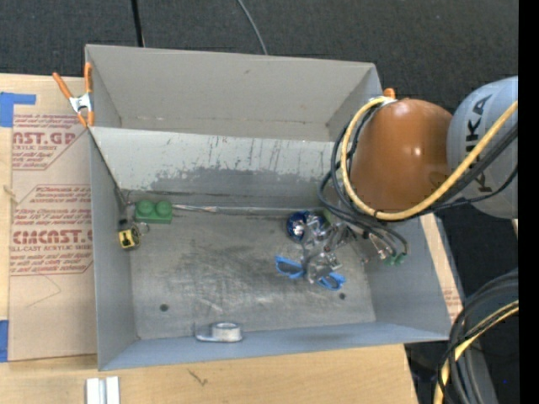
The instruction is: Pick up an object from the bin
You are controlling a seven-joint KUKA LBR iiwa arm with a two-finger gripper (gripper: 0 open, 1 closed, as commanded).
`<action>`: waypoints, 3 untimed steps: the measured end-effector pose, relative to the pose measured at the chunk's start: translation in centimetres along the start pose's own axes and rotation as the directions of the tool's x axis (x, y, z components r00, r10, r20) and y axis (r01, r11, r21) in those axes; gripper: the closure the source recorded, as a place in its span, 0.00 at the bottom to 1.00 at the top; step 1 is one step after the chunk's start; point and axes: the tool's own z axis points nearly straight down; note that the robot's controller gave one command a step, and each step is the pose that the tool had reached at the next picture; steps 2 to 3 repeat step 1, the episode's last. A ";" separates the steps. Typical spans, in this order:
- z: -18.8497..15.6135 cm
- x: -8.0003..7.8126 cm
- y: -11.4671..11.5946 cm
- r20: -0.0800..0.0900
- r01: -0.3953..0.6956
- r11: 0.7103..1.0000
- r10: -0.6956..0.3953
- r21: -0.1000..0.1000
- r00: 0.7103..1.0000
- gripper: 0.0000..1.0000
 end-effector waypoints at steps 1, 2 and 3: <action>-9.0 2.5 -5.8 -0.004 0.271 0.962 -0.271 0.000 0.962 1.00; -9.0 2.5 -5.8 -0.004 0.271 0.962 -0.271 0.000 0.962 1.00; -9.0 2.5 -5.8 -0.004 0.271 0.962 -0.271 0.000 0.962 1.00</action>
Offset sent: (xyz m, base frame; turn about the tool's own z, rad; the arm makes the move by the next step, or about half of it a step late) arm -0.0047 -0.0627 0.0887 -0.2767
